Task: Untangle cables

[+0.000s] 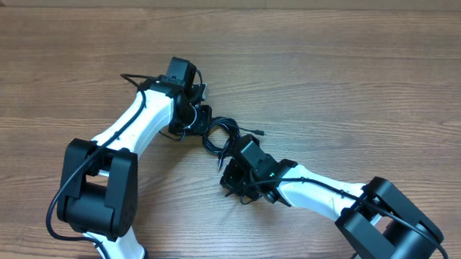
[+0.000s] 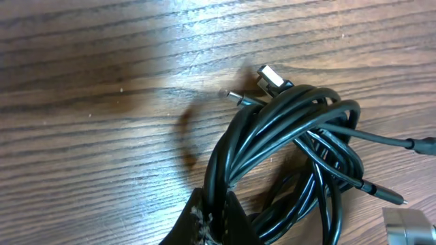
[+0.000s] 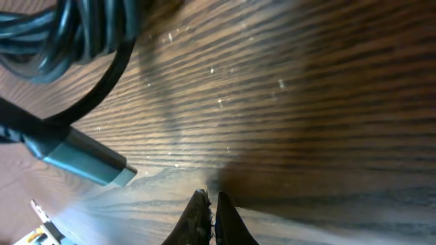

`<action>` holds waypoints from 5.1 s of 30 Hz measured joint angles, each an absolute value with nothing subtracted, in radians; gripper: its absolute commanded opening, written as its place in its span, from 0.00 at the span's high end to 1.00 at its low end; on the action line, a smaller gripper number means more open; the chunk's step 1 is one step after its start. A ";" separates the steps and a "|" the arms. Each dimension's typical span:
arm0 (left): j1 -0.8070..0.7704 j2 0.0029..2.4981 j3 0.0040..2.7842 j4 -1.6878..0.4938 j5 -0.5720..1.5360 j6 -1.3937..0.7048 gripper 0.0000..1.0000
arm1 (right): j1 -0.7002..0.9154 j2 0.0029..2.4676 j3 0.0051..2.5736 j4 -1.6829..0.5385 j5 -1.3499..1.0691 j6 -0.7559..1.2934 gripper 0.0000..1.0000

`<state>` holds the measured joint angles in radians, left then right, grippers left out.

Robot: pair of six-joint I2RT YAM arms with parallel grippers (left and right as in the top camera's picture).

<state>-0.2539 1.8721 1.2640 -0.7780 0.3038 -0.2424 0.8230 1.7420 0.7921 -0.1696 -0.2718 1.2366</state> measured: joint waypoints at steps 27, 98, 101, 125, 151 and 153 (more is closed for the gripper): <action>-0.254 1.872 1.264 -0.779 0.303 -0.264 0.96 | 0.725 1.742 0.792 -0.118 -0.369 1.256 0.96; -0.254 1.872 1.264 -0.781 0.303 -0.271 0.96 | 0.664 1.742 0.793 -0.084 -0.511 1.279 0.96; -0.254 1.872 1.264 -0.781 0.304 -0.286 0.96 | 0.664 1.742 0.793 -0.143 -0.548 1.230 0.96; -0.254 1.872 1.264 -0.781 0.310 -0.347 0.96 | 0.664 1.577 0.865 -0.393 -0.513 0.096 0.96; -0.254 1.872 1.264 -0.781 0.319 -0.337 0.96 | 1.077 1.743 0.938 -0.447 0.218 -0.352 0.96; -0.254 1.872 1.264 -0.781 0.319 -0.337 0.96 | 1.096 1.752 0.938 -0.435 0.234 -0.364 0.96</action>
